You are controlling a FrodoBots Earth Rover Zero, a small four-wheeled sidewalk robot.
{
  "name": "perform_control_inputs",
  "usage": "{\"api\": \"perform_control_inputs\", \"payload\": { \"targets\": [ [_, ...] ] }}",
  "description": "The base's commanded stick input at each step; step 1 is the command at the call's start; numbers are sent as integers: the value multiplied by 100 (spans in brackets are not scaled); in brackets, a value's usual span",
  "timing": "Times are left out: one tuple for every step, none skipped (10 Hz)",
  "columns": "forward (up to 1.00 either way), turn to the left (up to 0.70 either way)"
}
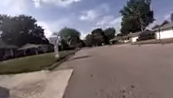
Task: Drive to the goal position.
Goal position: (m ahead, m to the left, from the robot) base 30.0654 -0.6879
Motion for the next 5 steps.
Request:
{"api": "perform_control_inputs", "payload": {
  "targets": [
    [100, 0],
    [100, 0],
    [100, 0],
    [100, 0],
    [100, 0]
  ]
}}
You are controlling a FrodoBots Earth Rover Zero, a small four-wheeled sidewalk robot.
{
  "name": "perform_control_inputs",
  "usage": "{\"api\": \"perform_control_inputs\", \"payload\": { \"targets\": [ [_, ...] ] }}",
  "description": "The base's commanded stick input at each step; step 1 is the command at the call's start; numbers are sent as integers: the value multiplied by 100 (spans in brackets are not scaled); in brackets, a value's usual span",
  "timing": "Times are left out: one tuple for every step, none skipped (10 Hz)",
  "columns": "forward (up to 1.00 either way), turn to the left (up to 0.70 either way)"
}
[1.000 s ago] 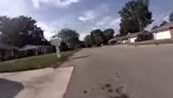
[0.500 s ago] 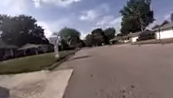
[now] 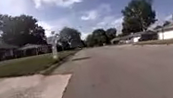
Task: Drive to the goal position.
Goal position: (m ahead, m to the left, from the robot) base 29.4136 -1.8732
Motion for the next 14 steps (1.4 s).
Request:
{"api": "perform_control_inputs", "payload": {
  "targets": [
    [100, 0],
    [100, 0],
    [100, 0],
    [100, 0],
    [100, 0],
    [100, 0],
    [100, 0],
    [100, 0],
    [100, 0],
    [100, 0],
    [100, 0],
    [100, 0],
    [100, 0],
    [100, -1]
  ]
}}
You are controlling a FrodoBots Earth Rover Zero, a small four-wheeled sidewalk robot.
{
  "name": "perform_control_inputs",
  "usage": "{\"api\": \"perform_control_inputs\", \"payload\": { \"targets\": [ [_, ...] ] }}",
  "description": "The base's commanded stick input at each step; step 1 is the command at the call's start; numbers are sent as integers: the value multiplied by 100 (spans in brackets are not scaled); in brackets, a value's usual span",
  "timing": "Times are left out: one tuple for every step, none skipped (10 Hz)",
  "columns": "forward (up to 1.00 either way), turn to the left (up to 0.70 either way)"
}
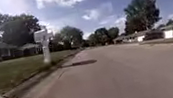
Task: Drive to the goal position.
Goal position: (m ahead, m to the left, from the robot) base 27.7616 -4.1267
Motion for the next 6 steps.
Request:
{"api": "perform_control_inputs", "payload": {
  "targets": [
    [100, -2],
    [100, -2],
    [100, -2],
    [100, -1],
    [100, 0],
    [100, 0]
  ]
}}
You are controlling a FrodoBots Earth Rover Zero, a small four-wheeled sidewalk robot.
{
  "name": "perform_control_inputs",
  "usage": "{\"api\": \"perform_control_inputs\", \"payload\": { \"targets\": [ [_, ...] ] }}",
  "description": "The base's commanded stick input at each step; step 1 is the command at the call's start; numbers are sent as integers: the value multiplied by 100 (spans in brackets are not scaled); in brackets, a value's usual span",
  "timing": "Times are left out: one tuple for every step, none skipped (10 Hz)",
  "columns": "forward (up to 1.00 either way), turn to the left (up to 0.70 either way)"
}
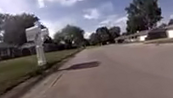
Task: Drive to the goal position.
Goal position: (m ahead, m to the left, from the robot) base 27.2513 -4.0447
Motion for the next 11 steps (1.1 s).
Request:
{"api": "perform_control_inputs", "payload": {
  "targets": [
    [100, 0],
    [100, 0],
    [100, 0],
    [100, 0],
    [100, -1],
    [100, -3],
    [100, -4],
    [100, -2],
    [100, -2],
    [100, -1],
    [100, 0]
  ]
}}
